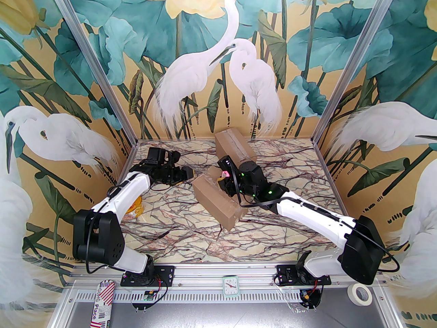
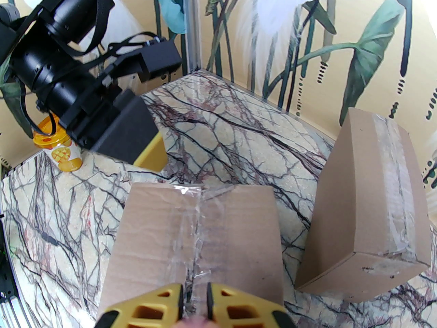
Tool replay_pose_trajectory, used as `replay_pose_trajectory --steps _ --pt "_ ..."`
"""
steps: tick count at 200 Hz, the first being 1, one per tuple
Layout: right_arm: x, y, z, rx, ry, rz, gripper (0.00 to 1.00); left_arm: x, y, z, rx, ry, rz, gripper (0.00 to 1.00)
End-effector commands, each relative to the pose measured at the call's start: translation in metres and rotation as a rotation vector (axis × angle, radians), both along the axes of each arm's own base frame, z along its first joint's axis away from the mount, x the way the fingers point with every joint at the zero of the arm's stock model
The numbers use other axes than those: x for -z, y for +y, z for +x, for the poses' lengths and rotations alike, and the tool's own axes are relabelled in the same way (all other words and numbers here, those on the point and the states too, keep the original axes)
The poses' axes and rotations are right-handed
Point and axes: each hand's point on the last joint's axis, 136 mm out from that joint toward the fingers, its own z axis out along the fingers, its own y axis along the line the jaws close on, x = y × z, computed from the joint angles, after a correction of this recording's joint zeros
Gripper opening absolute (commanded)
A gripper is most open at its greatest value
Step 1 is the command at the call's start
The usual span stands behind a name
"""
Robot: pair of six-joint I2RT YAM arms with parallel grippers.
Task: Unpack the express box
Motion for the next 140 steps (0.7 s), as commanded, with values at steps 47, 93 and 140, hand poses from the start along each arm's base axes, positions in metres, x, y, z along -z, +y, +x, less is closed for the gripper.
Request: replay_pose_trajectory --steps 47,93,140 --pt "0.006 0.013 -0.003 -0.114 -0.005 -0.061 0.00 -0.041 -0.033 0.026 0.170 -0.143 -0.012 0.78" --pt "0.004 0.017 0.002 -0.122 -0.015 -0.066 0.00 -0.012 -0.052 0.038 0.225 -0.081 0.017 0.75" --pt "0.007 0.016 0.004 -0.113 -0.005 -0.071 0.00 0.004 -0.067 0.042 0.276 -0.050 0.037 0.73"
